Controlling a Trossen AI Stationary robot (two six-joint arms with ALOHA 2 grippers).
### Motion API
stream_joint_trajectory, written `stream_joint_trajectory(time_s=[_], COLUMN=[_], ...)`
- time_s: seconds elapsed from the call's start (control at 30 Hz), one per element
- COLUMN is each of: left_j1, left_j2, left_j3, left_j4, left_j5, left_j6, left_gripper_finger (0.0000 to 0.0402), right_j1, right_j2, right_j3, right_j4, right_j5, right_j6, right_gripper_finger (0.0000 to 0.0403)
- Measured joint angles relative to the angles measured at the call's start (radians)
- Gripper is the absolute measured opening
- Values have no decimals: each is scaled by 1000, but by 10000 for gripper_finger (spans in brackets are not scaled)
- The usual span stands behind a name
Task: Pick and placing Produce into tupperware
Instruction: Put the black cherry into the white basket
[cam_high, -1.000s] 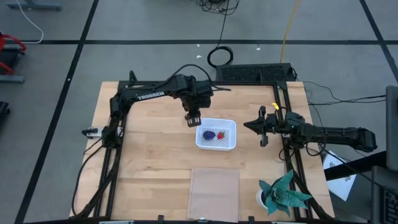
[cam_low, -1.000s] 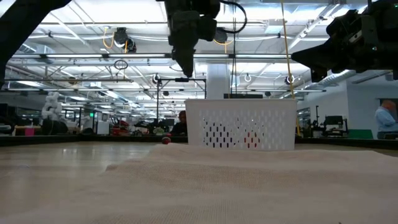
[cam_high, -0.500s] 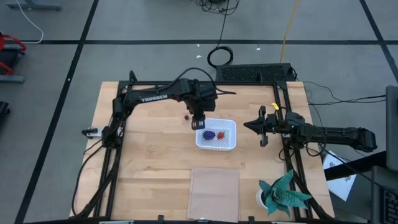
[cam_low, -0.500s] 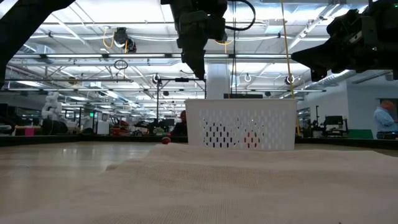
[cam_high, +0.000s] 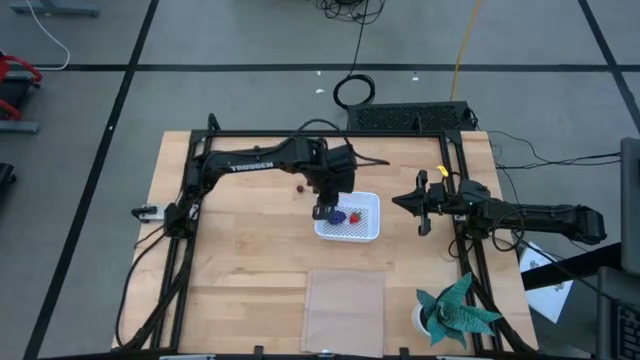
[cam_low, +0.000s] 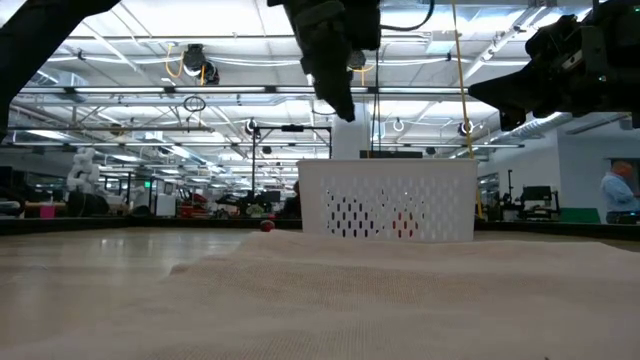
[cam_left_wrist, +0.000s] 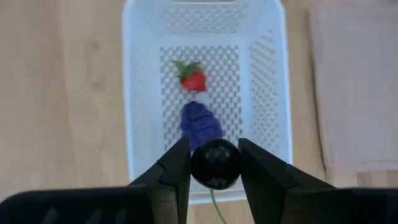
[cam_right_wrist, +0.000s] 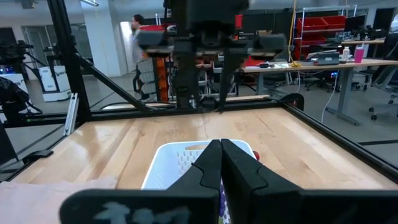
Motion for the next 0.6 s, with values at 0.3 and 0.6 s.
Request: stream_joint_trajectory(time_s=[0.3,0.6], left_j1=[-25,-24], left_j2=[103,185], left_j3=[0,0], left_j4=[61,172], left_j5=[11,56], left_j6=[196,251], left_gripper_finger=[113,113], right_j1=[0,0], right_j2=[1,1], right_j3=[0,0], right_j4=[-8,-7], right_j5=[0,0], right_j6=[0,0], right_gripper_finger=[0,0])
